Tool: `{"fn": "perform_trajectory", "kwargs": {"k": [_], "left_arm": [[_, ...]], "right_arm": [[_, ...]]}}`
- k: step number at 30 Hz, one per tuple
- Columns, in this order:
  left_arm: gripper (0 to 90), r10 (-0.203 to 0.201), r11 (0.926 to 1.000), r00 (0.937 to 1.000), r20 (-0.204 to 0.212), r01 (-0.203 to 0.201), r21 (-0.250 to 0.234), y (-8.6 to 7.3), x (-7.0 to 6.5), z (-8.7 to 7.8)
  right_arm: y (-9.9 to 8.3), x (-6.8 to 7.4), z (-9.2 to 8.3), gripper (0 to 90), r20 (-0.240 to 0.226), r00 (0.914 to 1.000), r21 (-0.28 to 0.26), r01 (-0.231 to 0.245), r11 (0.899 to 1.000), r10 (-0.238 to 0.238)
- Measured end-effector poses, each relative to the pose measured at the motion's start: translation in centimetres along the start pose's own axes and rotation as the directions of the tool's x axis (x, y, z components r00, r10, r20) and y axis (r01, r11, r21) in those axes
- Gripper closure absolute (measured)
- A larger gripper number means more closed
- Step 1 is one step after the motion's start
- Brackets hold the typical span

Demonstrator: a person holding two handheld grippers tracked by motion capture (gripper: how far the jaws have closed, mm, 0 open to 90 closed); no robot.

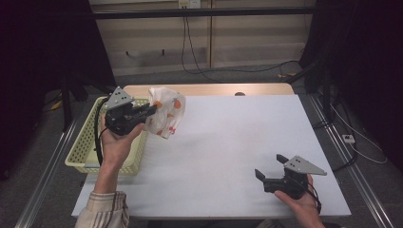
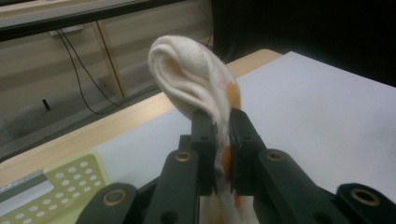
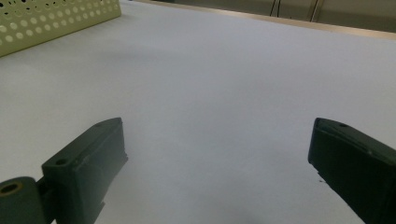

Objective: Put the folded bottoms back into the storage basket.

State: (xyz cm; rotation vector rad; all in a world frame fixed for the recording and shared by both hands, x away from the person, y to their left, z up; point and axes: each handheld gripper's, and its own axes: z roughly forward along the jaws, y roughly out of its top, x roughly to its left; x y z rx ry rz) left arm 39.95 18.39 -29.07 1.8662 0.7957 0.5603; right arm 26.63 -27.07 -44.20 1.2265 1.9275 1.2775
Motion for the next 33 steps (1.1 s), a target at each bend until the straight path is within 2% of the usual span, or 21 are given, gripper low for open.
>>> {"fn": "perform_trajectory", "kwargs": {"k": [8, 12, 33], "left_arm": [[83.1, -0.007, 1.0, 0.9999, -0.008, 0.007, -0.005, 0.1, 0.4, -0.8], [83.2, -0.024, 0.9997, 0.9995, -0.02, 0.024, -0.009, 0.1, 0.7, -1.2], [83.1, -0.023, 0.9993, 0.9976, -0.065, 0.021, -0.032, 0.1, 2.1, -3.5]], "right_arm": [[0.0, 0.0, 0.0, 4.1, -0.001, 1.0, 0.0, -0.001, 1.0, 0.001], [0.0, 0.0, 0.0, 4.1, -0.003, 1.0, 0.0, 0.0, 1.0, 0.0], [0.0, 0.0, 0.0, 4.1, 0.0, 1.0, 0.001, 0.004, 1.0, -0.004]]}}
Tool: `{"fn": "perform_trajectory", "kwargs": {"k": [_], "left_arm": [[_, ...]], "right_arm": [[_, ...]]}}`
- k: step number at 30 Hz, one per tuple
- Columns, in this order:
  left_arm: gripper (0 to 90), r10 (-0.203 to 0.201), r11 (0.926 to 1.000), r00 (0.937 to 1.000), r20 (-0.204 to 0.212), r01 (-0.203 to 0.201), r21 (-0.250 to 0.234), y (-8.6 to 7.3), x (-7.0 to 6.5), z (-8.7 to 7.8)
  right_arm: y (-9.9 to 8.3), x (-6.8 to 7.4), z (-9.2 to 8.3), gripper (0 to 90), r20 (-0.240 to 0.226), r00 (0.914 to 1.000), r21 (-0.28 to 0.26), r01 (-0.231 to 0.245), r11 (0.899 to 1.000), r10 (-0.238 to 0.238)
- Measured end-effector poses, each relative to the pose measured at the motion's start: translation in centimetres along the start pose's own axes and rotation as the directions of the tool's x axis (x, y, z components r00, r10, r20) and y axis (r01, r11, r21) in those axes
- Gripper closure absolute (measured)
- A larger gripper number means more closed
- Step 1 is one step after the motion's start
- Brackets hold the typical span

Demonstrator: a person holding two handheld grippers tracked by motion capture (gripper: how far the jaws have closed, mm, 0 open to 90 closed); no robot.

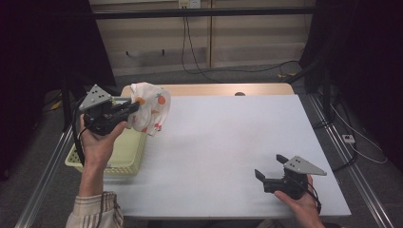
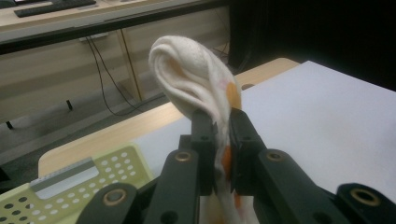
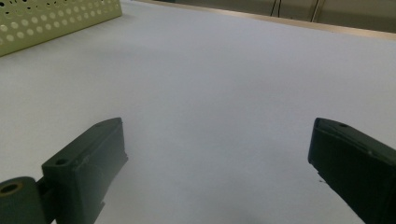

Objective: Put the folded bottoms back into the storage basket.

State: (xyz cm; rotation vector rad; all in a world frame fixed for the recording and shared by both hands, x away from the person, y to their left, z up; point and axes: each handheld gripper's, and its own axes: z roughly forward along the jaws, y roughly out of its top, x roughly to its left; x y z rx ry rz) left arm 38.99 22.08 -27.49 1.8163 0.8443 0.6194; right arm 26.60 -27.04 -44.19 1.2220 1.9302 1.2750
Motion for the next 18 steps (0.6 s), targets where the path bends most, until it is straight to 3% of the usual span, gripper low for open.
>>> {"fn": "perform_trajectory", "kwargs": {"k": [8, 18], "left_arm": [[83.2, 0.024, 0.9996, 0.9995, -0.019, -0.023, 0.018, 0.0, 0.3, -0.5], [83.1, 0.006, 0.9999, 0.9991, -0.041, -0.005, 0.009, -0.2, 1.2, -1.4]], "right_arm": [[0.0, 0.0, 0.0, 4.0, 0.0, 1.0, 0.0, -0.002, 1.0, 0.002], [0.0, 0.0, 0.0, 4.1, 0.0, 1.0, 0.002, 0.003, 1.0, -0.003]]}}
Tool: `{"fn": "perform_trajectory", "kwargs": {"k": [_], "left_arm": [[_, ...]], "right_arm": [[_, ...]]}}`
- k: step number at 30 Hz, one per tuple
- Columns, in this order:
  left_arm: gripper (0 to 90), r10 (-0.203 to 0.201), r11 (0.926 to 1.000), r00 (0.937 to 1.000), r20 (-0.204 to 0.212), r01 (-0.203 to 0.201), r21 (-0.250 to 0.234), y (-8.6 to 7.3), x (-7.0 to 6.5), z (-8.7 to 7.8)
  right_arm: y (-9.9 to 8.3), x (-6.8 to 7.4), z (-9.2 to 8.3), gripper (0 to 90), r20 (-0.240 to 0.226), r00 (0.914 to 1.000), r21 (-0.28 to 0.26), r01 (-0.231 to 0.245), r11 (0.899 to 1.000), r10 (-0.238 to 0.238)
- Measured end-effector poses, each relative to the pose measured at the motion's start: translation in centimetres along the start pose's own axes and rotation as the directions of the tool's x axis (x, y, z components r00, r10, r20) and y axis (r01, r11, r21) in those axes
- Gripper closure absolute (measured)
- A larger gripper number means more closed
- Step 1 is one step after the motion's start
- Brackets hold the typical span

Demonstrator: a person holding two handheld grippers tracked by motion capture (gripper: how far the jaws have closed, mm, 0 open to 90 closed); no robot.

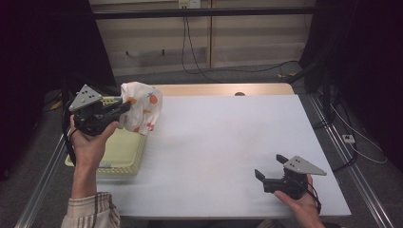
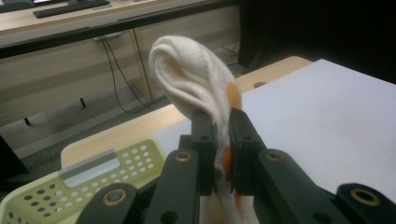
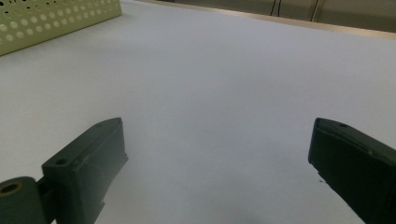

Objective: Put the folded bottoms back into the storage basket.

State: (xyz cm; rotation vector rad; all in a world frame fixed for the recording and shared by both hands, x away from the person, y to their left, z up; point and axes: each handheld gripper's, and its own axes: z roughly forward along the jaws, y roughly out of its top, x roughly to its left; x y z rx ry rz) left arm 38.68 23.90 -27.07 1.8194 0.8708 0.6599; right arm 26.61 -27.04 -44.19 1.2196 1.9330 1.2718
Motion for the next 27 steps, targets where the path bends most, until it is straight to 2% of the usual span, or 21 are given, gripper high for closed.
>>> {"fn": "perform_trajectory", "kwargs": {"k": [16, 27], "left_arm": [[83.1, -0.027, 0.9995, 0.9991, -0.031, 0.026, -0.02, -0.4, 1.3, -1.5], [83.1, -0.058, 0.9983, 0.9971, -0.049, 0.058, 0.007, -1.5, 3.3, -1.8]], "right_arm": [[0.0, 0.0, 0.0, 4.1, 0.0, 1.0, 0.0, 0.0, 1.0, 0.0], [0.0, 0.0, 0.0, 4.1, -0.002, 1.0, -0.001, 0.003, 1.0, -0.003]]}}
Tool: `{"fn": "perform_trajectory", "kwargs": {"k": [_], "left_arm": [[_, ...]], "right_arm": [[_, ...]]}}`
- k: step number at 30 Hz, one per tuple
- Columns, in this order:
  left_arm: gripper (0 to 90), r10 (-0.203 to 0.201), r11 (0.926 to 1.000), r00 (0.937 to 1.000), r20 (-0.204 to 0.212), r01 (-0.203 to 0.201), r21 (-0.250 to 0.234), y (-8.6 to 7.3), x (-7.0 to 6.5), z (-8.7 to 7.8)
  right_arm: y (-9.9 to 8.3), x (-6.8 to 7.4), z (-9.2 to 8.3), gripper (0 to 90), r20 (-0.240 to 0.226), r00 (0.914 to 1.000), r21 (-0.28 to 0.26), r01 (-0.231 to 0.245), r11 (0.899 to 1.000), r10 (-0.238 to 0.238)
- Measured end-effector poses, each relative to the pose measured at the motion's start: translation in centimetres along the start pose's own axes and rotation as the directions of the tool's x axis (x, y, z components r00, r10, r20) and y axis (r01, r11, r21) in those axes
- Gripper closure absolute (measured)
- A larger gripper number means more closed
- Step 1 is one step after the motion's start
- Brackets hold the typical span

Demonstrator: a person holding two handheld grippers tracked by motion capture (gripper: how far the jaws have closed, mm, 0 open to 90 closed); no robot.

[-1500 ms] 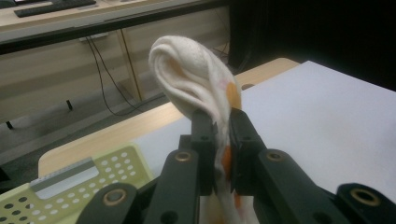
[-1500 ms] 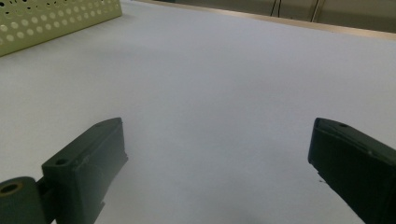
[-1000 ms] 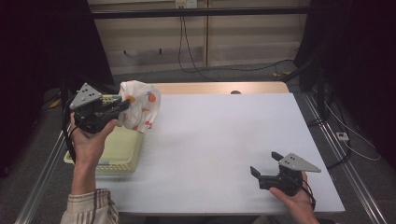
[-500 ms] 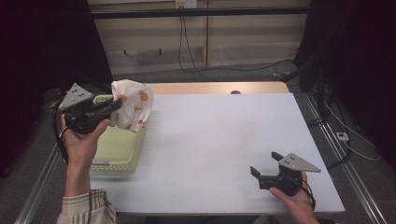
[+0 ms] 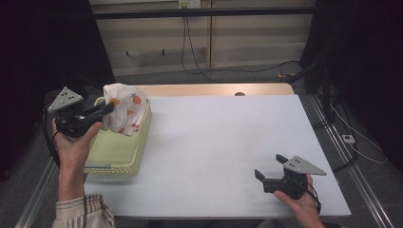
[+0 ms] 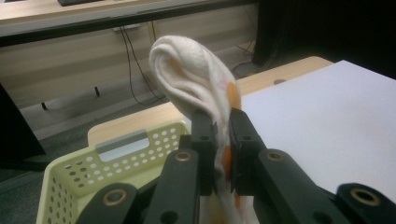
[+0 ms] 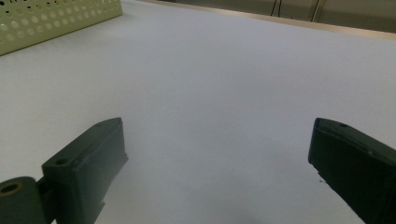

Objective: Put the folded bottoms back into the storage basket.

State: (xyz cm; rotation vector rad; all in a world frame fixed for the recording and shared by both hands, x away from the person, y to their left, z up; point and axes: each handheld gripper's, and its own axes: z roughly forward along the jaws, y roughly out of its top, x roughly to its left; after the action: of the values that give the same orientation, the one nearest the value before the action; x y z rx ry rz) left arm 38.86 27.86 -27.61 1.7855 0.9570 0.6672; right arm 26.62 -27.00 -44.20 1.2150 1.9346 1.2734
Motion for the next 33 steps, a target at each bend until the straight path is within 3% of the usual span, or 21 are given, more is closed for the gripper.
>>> {"fn": "perform_trajectory", "kwargs": {"k": [17, 33], "left_arm": [[83.1, -0.047, 0.9967, 0.9987, -0.019, 0.048, 0.064, -1.6, 2.1, 0.8], [83.1, -0.098, 0.9852, 0.9949, -0.027, 0.1, 0.139, -3.6, 3.8, 2.4]], "right_arm": [[0.0, 0.0, 0.0, 3.5, 0.0, 1.0, -0.004, -0.003, 1.0, 0.003], [0.0, 0.0, 0.0, 3.7, -0.001, 1.0, 0.0, 0.0, 1.0, 0.0]]}}
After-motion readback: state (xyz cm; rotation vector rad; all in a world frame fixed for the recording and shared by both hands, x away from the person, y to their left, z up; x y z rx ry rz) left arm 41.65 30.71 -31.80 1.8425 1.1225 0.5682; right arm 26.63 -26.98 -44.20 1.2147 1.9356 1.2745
